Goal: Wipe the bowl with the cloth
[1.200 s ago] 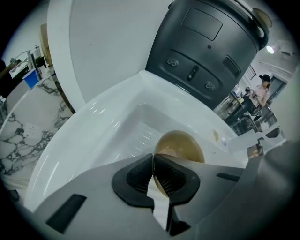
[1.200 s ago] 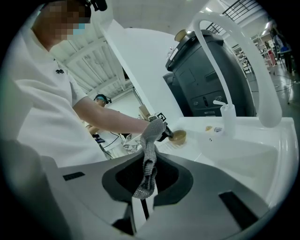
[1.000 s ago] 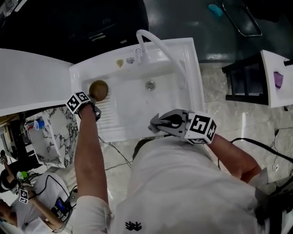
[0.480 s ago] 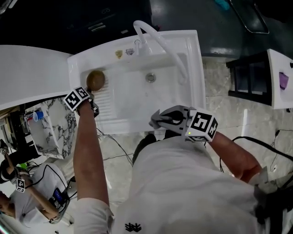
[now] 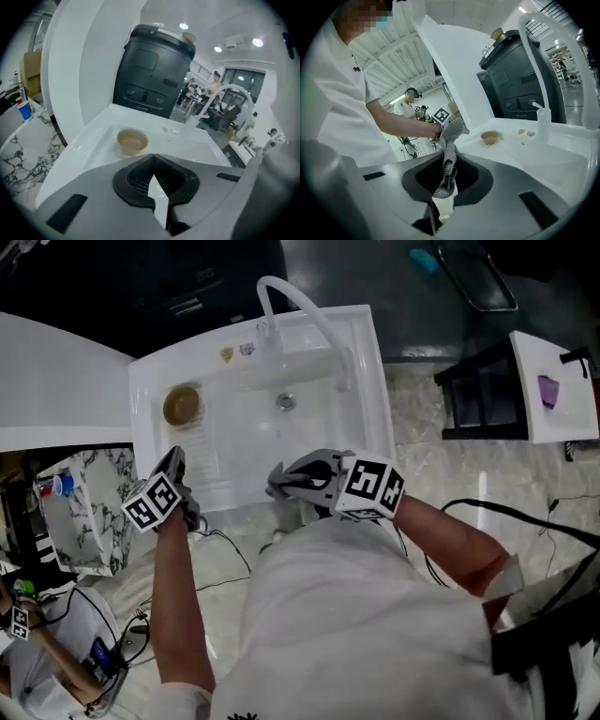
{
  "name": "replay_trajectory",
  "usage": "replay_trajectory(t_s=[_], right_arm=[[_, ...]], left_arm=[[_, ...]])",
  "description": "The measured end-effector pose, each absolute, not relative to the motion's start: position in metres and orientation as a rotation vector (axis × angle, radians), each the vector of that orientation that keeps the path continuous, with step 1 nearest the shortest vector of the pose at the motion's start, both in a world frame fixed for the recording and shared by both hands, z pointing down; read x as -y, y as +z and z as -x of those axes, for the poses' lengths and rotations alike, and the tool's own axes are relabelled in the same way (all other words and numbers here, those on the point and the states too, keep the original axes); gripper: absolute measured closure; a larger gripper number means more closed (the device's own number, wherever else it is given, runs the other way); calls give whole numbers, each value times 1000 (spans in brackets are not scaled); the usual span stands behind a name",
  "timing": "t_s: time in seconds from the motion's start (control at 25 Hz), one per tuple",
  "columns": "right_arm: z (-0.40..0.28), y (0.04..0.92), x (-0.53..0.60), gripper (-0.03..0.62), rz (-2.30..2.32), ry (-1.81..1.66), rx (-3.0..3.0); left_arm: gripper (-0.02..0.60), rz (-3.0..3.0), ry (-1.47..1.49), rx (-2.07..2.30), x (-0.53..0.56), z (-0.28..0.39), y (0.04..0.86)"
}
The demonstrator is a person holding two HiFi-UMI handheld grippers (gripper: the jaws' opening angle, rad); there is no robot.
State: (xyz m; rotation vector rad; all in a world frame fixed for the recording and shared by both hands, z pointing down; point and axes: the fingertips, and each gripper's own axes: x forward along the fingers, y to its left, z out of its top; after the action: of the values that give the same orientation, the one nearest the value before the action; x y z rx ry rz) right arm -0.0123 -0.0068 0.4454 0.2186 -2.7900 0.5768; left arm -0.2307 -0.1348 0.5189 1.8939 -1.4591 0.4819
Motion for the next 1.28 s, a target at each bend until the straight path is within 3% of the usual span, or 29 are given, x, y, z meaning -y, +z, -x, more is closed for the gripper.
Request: replay_trajectory(t_s=[0.36,0.68,1.28], right_arm=[[86,436,-72,551,-124,456,2767],[154,429,-145,551,-157,364,2751],[197,433,-230,551,-271,313,2699]], left_arm=[[571,-2118,399,1150,-20,194,477],[571,-2277,436,1106,-127,216,459],[571,-2356,417,1051,-216,257,460]])
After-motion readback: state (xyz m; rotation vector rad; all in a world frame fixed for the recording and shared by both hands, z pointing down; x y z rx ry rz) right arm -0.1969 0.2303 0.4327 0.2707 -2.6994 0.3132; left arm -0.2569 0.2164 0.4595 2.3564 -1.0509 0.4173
